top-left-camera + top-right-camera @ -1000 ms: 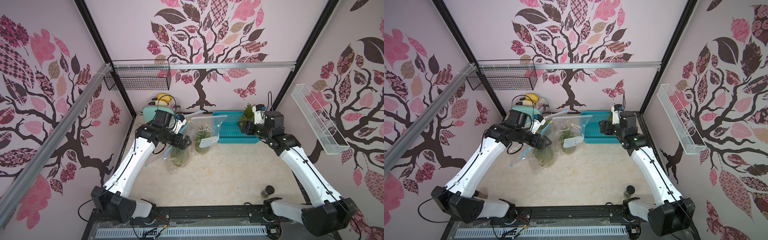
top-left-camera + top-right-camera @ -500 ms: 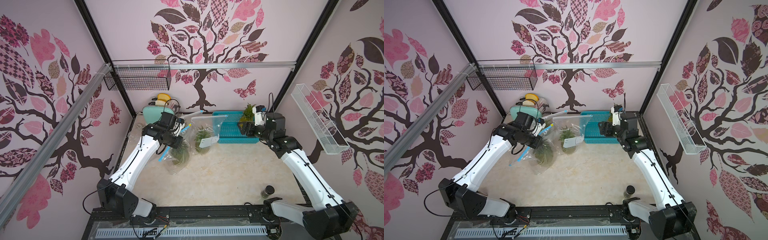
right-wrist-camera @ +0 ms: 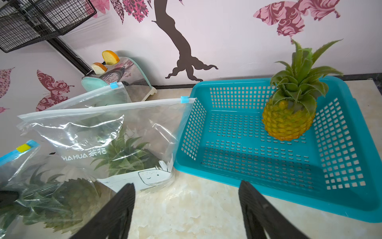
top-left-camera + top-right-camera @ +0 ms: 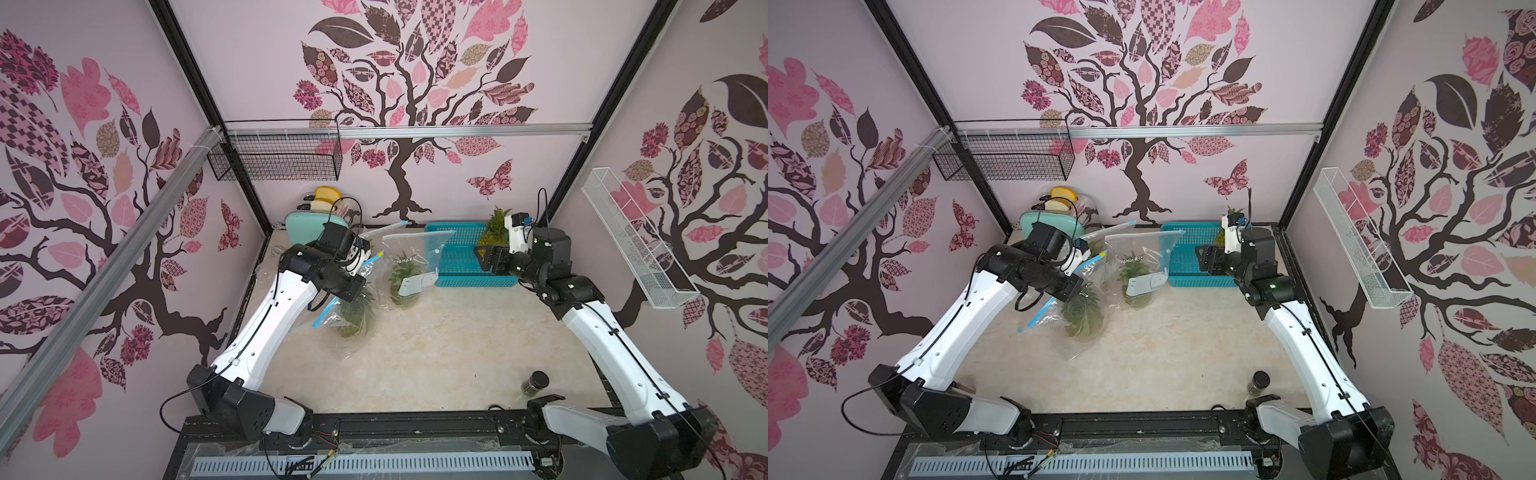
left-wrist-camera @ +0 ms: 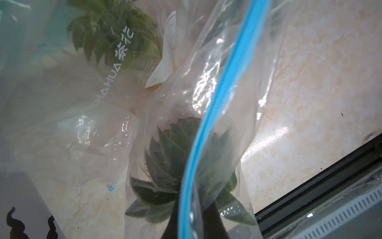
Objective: Open the zip-top bag and take out the pineapple
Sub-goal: Pick up the zipper food storage bag at the center of the board.
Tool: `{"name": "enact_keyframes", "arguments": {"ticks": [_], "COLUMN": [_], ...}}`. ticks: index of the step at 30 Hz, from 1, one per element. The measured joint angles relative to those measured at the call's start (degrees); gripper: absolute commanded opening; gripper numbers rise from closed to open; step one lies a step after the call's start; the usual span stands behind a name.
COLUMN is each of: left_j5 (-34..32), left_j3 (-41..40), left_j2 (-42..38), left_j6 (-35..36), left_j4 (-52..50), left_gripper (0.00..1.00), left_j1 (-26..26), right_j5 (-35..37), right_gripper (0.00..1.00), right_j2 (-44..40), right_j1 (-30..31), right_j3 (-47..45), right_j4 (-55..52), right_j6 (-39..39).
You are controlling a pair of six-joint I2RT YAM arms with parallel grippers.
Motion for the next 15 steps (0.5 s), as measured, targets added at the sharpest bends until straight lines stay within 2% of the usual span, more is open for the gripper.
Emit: {"name": "enact_keyframes", "arguments": {"ticks": [6, 12, 15], "left_j5": [-4.44, -4.74, -6.03], "left_j3": [4.85, 3.78, 0.66], "left_j2": [-3.78, -6.21, -7.54], "left_j6": [2.97, 5.51, 8.48], "left_j4": [-4.42, -6.36, -6.23], "left_gripper": [0.00, 0.00, 0.00], "left_j1": [-11.47, -16.00, -20.57], "right_j5": [-0.96, -1.25, -1.46], "right_gripper": [0.82, 0.83, 0.83], "right_j2": [-0.09, -0.98, -1.55], "right_j1": [-0.02, -0.02, -0.07], "right_j3": [0.00, 0.00, 0.00], "right_j4": [0.31, 0.33, 0.35], "right_j6": [-0.15, -0.20, -0.22]}}
